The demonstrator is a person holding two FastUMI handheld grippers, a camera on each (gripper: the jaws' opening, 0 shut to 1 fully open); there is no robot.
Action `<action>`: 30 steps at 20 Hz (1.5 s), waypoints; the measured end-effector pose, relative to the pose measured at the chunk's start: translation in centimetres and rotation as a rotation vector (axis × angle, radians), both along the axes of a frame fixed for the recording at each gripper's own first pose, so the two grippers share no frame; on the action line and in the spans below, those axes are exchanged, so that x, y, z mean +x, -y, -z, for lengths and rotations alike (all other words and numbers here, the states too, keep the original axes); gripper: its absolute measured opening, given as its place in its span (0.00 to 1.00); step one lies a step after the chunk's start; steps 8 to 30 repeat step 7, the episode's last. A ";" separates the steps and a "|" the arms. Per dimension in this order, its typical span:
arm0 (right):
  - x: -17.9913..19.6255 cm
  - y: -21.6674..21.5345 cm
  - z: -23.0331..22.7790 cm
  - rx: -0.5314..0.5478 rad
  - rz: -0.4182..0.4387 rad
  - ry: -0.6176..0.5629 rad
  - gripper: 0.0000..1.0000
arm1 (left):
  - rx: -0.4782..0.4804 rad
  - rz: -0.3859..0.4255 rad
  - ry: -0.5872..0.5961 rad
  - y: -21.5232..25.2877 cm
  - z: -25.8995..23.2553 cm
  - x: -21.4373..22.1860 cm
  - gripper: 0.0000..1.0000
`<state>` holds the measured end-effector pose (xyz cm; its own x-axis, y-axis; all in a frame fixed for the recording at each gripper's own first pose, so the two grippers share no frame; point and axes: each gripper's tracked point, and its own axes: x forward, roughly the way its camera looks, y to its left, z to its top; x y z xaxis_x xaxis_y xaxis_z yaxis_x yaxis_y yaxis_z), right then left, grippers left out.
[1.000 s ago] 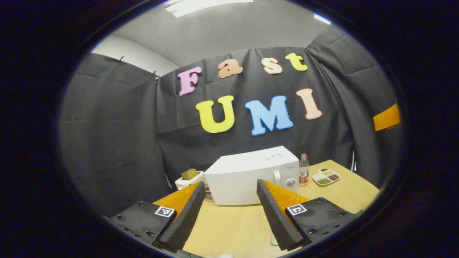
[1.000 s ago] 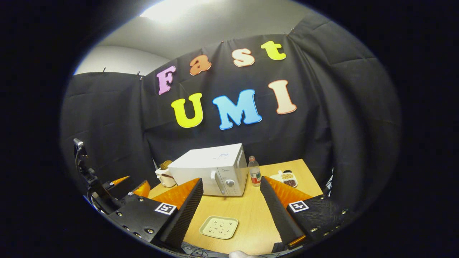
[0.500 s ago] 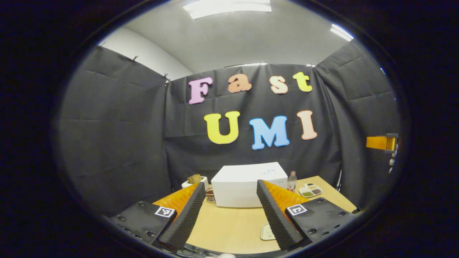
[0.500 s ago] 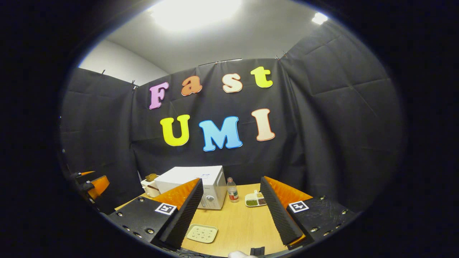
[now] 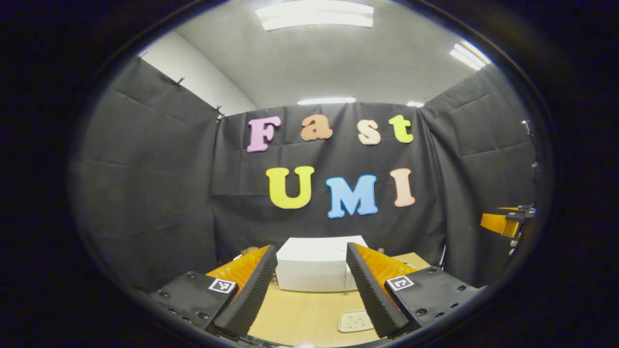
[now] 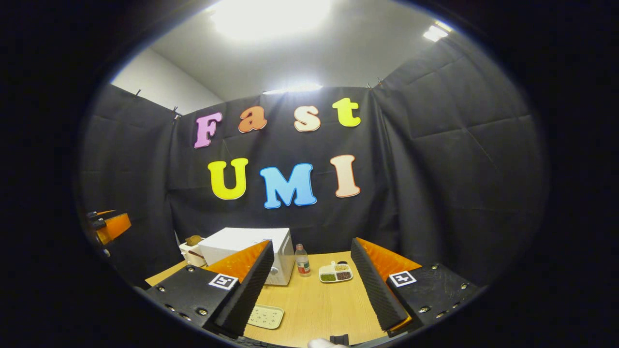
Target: Open the microwave oven with the left hand, put the food in, and close the microwave oven.
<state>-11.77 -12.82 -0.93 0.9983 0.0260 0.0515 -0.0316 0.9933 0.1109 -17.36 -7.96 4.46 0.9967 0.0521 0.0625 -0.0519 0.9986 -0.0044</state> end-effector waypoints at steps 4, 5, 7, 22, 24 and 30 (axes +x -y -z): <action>0.3 0.0 0.5 -0.008 0.004 -0.012 0.98 | -0.004 0.006 0.008 0.2 -0.3 0.9 0.95; 0.4 -0.2 0.5 -0.007 0.000 -0.012 0.98 | -0.002 -0.001 0.006 0.2 -0.3 1.1 0.95; 0.8 0.0 0.8 -0.010 0.001 -0.018 0.98 | -0.006 0.002 0.009 0.4 -0.2 1.8 0.96; 0.8 0.0 0.8 -0.010 0.001 -0.018 0.98 | -0.006 0.002 0.009 0.4 -0.2 1.8 0.96; 0.8 0.0 0.8 -0.010 0.001 -0.018 0.98 | -0.006 0.002 0.009 0.4 -0.2 1.8 0.96; 0.8 0.0 0.8 -0.010 0.001 -0.018 0.98 | -0.006 0.002 0.009 0.4 -0.2 1.8 0.96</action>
